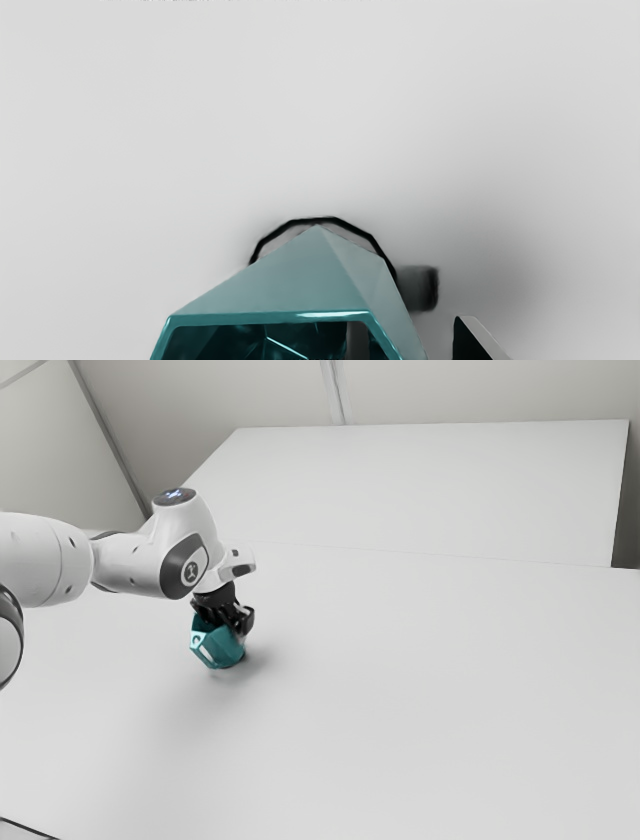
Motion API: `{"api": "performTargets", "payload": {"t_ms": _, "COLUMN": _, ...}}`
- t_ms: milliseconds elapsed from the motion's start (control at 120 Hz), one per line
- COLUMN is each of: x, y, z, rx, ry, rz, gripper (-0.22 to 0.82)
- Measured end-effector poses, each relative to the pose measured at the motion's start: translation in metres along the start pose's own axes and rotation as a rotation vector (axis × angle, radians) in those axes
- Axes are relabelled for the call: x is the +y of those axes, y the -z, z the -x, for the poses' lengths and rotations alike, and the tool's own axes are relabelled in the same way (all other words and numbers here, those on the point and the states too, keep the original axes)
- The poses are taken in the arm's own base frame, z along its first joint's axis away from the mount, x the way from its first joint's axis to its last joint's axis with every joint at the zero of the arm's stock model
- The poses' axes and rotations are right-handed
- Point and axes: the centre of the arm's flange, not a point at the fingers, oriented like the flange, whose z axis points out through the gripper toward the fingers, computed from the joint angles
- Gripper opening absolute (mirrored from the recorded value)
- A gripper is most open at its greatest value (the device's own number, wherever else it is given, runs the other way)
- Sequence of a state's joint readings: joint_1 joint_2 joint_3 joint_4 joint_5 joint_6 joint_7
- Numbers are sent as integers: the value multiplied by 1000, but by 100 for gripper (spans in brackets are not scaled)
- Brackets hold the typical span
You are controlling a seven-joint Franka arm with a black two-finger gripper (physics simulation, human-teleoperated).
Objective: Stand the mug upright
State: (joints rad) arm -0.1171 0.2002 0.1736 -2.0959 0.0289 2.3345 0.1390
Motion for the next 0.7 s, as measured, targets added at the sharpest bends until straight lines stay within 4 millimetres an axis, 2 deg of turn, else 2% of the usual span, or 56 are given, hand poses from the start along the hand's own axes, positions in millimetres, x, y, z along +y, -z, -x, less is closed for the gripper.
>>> {"api": "performTargets", "payload": {"t_ms": 92, "x": 1, "y": 4, "z": 0, "rx": 5, "ry": -6, "rz": -2, "gripper": 31}}
{"api": "performTargets", "payload": {"t_ms": 200, "x": 4, "y": 15, "z": -1, "rx": 23, "ry": -16, "rz": -5, "gripper": 43}}
{"api": "performTargets", "payload": {"t_ms": 342, "x": 5, "y": 49, "z": -1, "rx": 69, "ry": -36, "rz": -22, "gripper": 51}}
{"api": "performTargets", "payload": {"t_ms": 408, "x": 1, "y": 74, "z": -6, "rx": 92, "ry": -42, "rz": -38, "gripper": 54}}
{"api": "performTargets", "payload": {"t_ms": 583, "x": -4, "y": 168, "z": -33, "rx": 146, "ry": -52, "rz": -86, "gripper": 58}}
{"api": "performTargets", "payload": {"t_ms": 700, "x": -8, "y": 214, "z": -26, "rx": 148, "ry": -49, "rz": -106, "gripper": 59}}
